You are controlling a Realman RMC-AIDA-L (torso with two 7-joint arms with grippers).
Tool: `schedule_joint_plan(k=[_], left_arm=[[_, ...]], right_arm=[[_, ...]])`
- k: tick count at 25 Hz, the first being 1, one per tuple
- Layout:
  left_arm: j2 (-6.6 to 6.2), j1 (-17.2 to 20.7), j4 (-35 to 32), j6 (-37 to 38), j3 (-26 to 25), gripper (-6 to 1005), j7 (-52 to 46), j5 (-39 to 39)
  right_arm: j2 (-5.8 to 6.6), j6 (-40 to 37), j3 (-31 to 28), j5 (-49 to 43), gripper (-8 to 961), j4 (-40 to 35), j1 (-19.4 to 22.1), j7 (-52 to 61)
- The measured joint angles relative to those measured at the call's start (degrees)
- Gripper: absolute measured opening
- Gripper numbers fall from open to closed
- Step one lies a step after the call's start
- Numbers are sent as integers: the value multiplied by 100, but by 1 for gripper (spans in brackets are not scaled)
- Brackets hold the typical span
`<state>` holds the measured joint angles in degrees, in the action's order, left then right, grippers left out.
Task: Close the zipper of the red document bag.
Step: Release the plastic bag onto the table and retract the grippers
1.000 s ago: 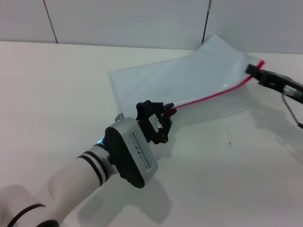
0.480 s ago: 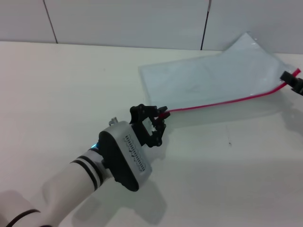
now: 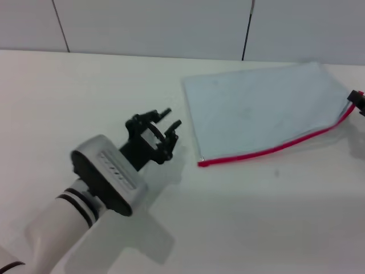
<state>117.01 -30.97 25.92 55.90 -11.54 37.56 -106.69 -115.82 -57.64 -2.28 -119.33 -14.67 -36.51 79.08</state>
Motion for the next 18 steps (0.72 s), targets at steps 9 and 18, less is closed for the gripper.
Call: schedule_joint_plan(k=[9, 18], left_arm=[[-33, 206, -298, 1088, -4, 419, -763, 3], [-57, 302, -1194, 2262, -60, 692, -2944, 9]], right_arm=[[-37, -756, -17, 675, 200, 15, 210, -1241], [-60, -2033, -18, 1687, 581, 754, 621, -3542]])
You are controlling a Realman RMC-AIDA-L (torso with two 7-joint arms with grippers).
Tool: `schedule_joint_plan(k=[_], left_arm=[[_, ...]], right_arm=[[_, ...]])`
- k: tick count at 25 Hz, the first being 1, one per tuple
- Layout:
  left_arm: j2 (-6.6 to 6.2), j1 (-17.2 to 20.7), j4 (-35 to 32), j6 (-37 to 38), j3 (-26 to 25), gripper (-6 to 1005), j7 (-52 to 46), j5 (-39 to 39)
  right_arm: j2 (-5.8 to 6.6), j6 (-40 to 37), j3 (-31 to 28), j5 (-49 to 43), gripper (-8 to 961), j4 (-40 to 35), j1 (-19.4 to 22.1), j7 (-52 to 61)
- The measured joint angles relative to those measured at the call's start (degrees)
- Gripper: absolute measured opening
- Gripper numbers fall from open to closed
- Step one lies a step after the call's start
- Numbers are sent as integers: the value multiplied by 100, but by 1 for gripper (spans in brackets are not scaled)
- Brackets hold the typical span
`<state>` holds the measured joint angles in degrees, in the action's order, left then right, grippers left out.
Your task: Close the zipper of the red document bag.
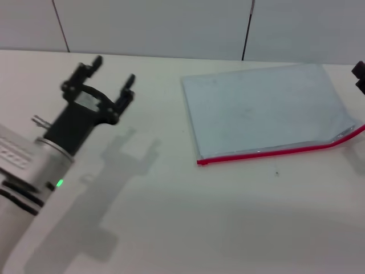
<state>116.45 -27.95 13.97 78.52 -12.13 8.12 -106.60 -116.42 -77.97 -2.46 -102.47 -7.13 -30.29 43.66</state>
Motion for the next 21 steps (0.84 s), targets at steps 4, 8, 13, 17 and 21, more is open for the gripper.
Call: schedule_joint_plan(k=[4, 8, 13, 17, 21], left_arm=[[-6, 13, -463, 338, -6, 692, -1168, 50], [-17, 6, -799, 351, -9, 692, -2101, 435], [-26, 30, -1032, 348, -9, 692, -2721, 623], [-26, 29, -1075, 323, -8, 692, -2813, 716], [-26, 2, -1078, 197, -8, 692, -2797, 834]], right_arm=[[-3, -258, 0, 351, 652, 469, 82, -1136], [-15, -287, 0, 578, 680, 846, 101, -2032], [-19, -305, 0, 1206, 708, 1524, 157, -3721], [-21, -317, 0, 1722, 707, 1900, 155, -4391], [-21, -318, 0, 1900, 708, 1944, 148, -4391]])
